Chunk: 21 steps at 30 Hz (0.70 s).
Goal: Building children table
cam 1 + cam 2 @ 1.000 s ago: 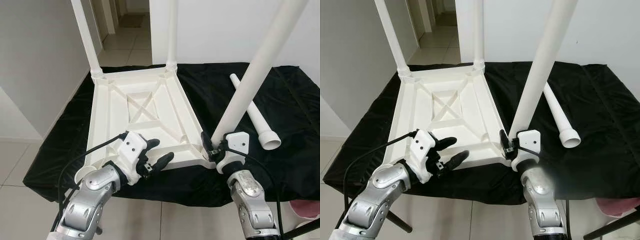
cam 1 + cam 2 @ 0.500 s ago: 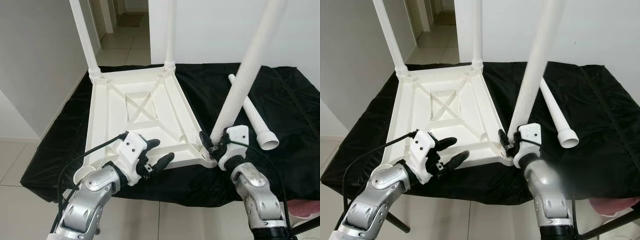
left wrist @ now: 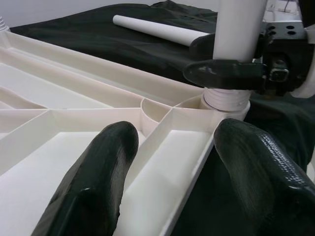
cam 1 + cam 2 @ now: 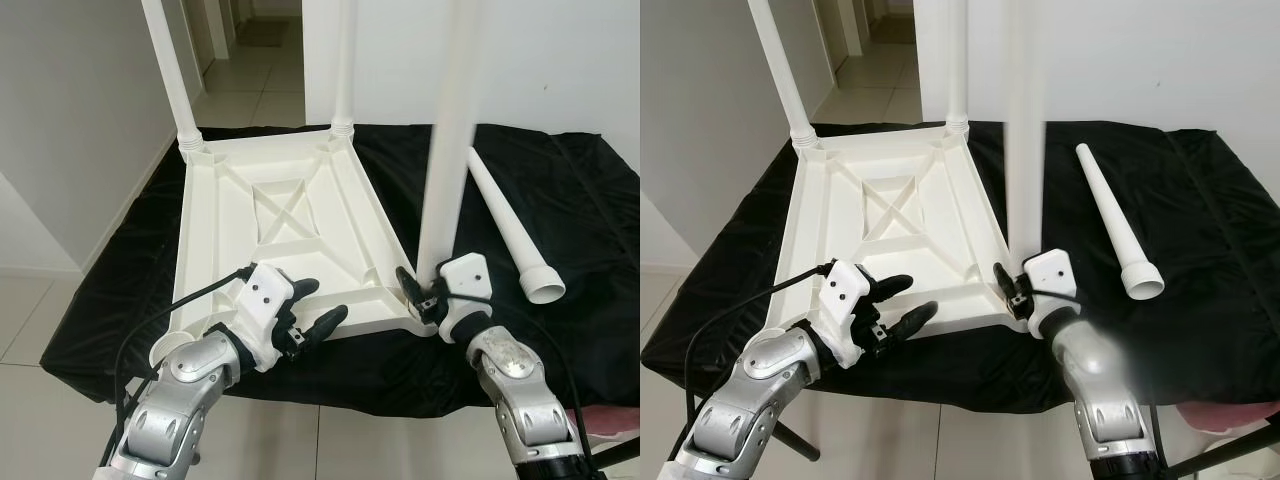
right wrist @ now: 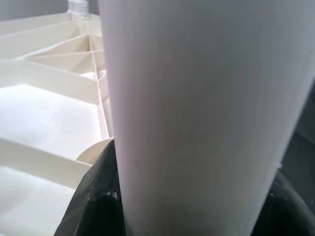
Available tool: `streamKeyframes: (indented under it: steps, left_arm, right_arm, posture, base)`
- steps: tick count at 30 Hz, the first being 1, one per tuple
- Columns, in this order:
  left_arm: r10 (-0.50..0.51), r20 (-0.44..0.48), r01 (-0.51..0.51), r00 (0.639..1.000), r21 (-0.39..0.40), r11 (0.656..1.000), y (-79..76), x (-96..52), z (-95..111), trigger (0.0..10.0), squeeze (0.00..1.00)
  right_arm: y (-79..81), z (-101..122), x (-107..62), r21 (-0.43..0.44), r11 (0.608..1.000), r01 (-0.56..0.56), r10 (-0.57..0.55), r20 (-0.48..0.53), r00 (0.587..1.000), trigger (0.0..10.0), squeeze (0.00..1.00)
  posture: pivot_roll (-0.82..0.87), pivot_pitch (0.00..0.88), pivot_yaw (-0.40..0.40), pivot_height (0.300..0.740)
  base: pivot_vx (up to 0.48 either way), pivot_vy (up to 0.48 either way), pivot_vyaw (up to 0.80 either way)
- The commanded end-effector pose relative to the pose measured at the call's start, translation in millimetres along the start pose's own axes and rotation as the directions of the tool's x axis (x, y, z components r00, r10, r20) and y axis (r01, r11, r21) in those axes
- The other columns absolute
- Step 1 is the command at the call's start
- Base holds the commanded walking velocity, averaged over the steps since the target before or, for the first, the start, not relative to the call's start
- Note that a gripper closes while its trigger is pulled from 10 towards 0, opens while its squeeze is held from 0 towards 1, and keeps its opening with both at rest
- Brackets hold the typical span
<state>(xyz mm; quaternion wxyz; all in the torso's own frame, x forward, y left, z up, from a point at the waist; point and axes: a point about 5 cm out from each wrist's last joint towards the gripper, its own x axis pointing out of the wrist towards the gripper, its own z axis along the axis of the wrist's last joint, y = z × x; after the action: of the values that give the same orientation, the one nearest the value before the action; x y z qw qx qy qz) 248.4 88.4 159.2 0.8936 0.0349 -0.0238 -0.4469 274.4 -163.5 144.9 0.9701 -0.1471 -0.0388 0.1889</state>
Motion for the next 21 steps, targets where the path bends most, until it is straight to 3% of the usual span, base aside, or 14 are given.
streamKeyframes:
  steps: [1, 9, 12, 14, 18, 21]
  left_arm:
    - [0.047, -0.009, -0.047, 0.999, 0.001, 0.999, 1.9, -1.7, 0, 10.0, 0.0]
    - [0.048, -0.007, -0.048, 0.999, 0.004, 0.999, 3.3, -0.9, 0, 10.0, 0.0]
    - [0.046, -0.006, -0.046, 0.999, 0.007, 0.999, 4.1, -0.1, 1, 10.0, 0.0]
    - [0.046, -0.006, -0.046, 0.999, 0.007, 0.999, 4.1, -0.1, 1, 10.0, 0.0]
    - [0.046, -0.003, -0.046, 0.999, 0.013, 0.999, 5.2, 0.7, 2, 10.0, 0.0]
    - [0.048, 0.0, -0.048, 0.999, 0.017, 0.999, 6.6, 1.1, 5, 10.0, 0.0]
  right_arm:
    - [14.5, -21, -5.3, 0.033, 0.997, -0.064, 0.067, -0.091, 0.994, 10.0, 0.0]
    - [13.6, -22, -6.6, 0.047, 0.997, -0.066, 0.07, -0.081, 0.994, 10.0, 0.0]
    - [10.8, -26, -5.8, 0.115, 0.993, -0.036, 0.047, -0.091, 0.995, 10.0, 0.0]
    - [10.8, -26, -5.8, 0.115, 0.993, -0.036, 0.047, -0.091, 0.995, 10.0, 0.0]
    - [8.6, -26, 0.6, 0.264, 0.964, 0.025, 0.006, -0.115, 0.993, 10.0, 0.0]
    - [9.2, -24, 3.5, 0.276, 0.961, 0.032, -0.001, -0.112, 0.994, 10.0, 0.0]
  posture:
    - [-0.04, 0.049, 0.056, 0.74]
    - [-0.05, 0.049, 0.063, 0.74]
    - [-0.05, 0.052, 0.064, 0.74]
    - [-0.05, 0.052, 0.064, 0.74]
    - [-0.04, 0.064, 0.069, 0.74]
    - [-0.04, 0.081, 0.073, 0.74]
  base:
    - [0.0, 0.0, 0.0]
    - [0.0, 0.0, 0.0]
    - [0.0, 0.0, 0.0]
    - [0.0, 0.0, 0.0]
    - [0.0, 0.0, 0.0]
    - [0.0, 0.0, 0.0]
